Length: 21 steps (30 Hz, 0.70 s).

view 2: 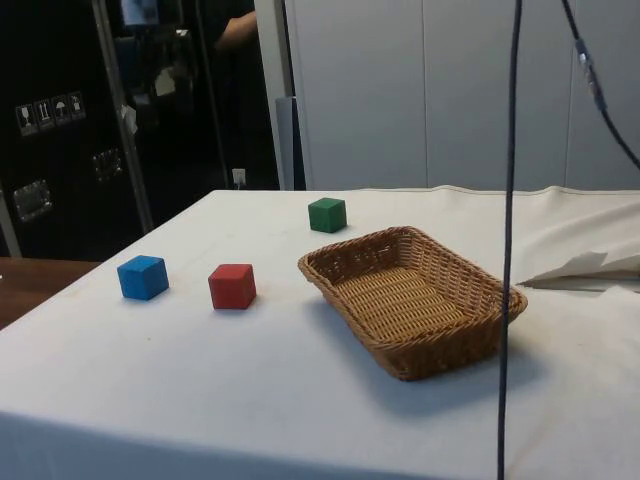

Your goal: Pick up the blue cube and place it into the basket.

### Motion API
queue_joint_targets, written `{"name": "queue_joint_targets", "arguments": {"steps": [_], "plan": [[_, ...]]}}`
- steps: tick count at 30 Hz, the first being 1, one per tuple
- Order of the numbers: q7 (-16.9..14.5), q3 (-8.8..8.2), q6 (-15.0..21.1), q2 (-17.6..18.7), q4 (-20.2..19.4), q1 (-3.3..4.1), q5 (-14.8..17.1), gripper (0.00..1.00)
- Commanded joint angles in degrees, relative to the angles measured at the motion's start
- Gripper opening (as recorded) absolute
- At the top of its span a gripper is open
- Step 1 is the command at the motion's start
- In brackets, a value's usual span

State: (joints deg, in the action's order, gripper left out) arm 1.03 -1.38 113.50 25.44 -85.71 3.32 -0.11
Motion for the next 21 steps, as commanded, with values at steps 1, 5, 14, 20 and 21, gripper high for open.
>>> {"name": "queue_joint_targets", "arguments": {"steps": [1, 5, 14, 20, 21], "plan": [[0.00, 0.00, 0.17, 1.20, 1.20, -0.06, 0.11, 1.00], [-0.06, 0.11, 0.63, 4.58, 4.64, -0.23, 0.29, 1.00], [-0.06, 0.17, 1.89, 10.37, 10.14, -0.40, 0.40, 1.00], [-0.06, 0.17, 3.32, 13.69, 12.61, -0.46, 0.46, 1.00], [-0.06, 0.17, 3.72, 14.21, 12.83, -0.46, 0.46, 1.00]]}}
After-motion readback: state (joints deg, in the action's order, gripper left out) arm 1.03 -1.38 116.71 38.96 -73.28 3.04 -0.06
